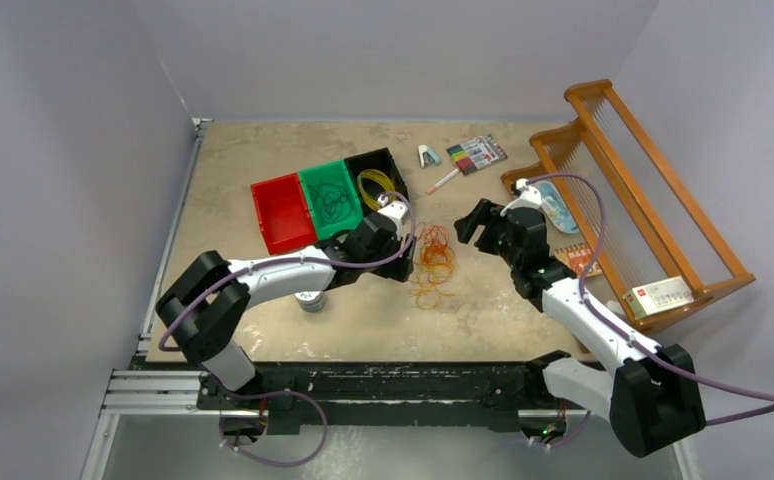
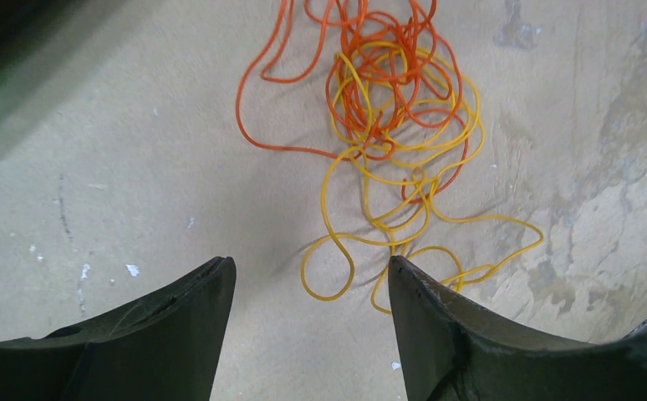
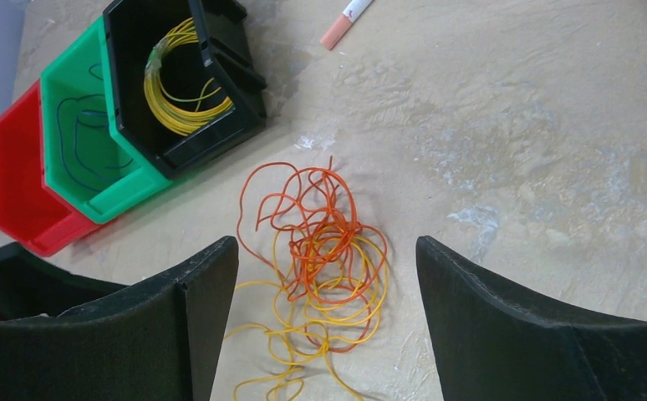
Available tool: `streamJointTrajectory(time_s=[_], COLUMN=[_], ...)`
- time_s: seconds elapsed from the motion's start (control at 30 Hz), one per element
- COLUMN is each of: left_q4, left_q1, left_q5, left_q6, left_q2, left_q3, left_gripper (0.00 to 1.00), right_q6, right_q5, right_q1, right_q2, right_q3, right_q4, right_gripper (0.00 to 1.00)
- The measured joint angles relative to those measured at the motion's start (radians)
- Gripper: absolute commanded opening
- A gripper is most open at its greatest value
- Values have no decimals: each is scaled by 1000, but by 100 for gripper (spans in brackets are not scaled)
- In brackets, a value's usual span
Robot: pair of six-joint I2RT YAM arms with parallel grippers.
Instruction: Untangle the cables
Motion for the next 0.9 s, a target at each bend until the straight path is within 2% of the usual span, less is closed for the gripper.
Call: streamJointTrajectory(time_s=[0.13, 0.3, 0.53, 0.73, 0.9], left_q4=[7, 20, 28, 11, -77], left_q1=[-8, -14, -16, -16, -16], left_q5=[24, 42, 45, 27, -5], left_q6=[0, 0, 10, 31, 67], left_q2=[45, 92, 129, 126, 78], left_q3=[0, 1, 23, 71, 131], left_gripper=[58, 42, 2, 0, 0], right_q6=[-1, -3, -8, -27, -51], right_q5=[-18, -27, -45, -63, -87], right_q1=[0, 0, 0, 0, 0], right_q2=[1, 1, 2, 2, 2], right_q3=[0, 0, -1, -1, -1], right_q4=[12, 32, 47, 61, 105], right_gripper=[78, 76, 75, 76, 78])
